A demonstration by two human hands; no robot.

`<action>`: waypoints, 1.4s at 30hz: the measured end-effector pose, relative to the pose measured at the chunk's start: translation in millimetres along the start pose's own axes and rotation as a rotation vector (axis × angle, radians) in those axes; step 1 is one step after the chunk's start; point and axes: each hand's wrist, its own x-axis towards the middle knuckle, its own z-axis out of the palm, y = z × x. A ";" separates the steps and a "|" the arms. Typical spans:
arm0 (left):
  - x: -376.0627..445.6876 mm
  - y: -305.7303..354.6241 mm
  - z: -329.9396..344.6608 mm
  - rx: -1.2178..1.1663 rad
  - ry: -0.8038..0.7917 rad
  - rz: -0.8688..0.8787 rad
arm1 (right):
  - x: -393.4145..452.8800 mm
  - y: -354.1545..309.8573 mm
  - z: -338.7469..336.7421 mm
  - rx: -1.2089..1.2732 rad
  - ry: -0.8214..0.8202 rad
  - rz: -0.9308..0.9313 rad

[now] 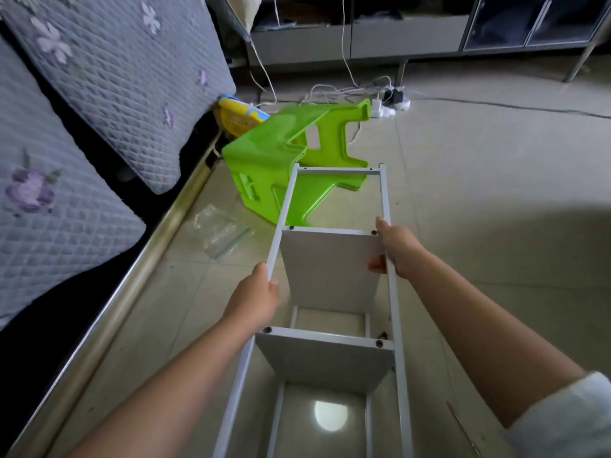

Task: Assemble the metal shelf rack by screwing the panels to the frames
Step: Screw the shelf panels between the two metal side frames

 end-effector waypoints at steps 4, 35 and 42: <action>-3.7 9.8 1.9 0.057 0.018 -0.074 | -2.8 8.3 2.7 0.157 0.008 0.009; 92.5 39.6 -15.0 0.215 0.049 0.112 | 52.2 -16.8 -3.9 0.261 0.130 -0.120; 111.5 45.0 -7.6 0.215 0.066 0.112 | 72.7 -22.8 -8.7 0.252 0.104 -0.100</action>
